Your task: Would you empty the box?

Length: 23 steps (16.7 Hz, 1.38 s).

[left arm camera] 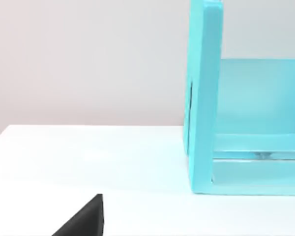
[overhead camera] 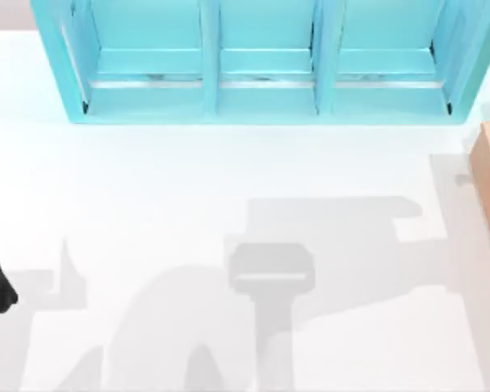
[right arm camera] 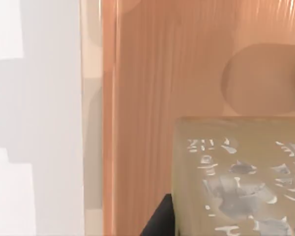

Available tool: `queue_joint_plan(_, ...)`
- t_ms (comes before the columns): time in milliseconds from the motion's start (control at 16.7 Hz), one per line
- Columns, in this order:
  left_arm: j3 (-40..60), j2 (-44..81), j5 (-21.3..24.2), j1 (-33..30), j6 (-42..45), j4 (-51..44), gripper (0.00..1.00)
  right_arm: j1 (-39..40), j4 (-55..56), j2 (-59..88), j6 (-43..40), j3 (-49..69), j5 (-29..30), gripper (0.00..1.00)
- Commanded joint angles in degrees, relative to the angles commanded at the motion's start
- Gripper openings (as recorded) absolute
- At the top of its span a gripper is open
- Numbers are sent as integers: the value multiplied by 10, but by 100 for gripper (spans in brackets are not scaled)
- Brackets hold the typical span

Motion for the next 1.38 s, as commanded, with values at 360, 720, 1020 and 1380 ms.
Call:
queue_joint_plan(360, 0, 0, 0, 0, 0, 0, 100, 171, 33, 162, 173, 129, 2, 0)
queue_joint_plan(720, 0, 0, 0, 0, 0, 0, 100, 232, 32, 245, 259, 170, 8, 0)
queue_joint_plan(1020, 0, 0, 0, 0, 0, 0, 100, 238, 37, 241, 266, 164, 8, 0)
queue_joint_plan(1380, 0, 0, 0, 0, 0, 0, 100, 305, 90, 245, 306, 133, 15, 0)
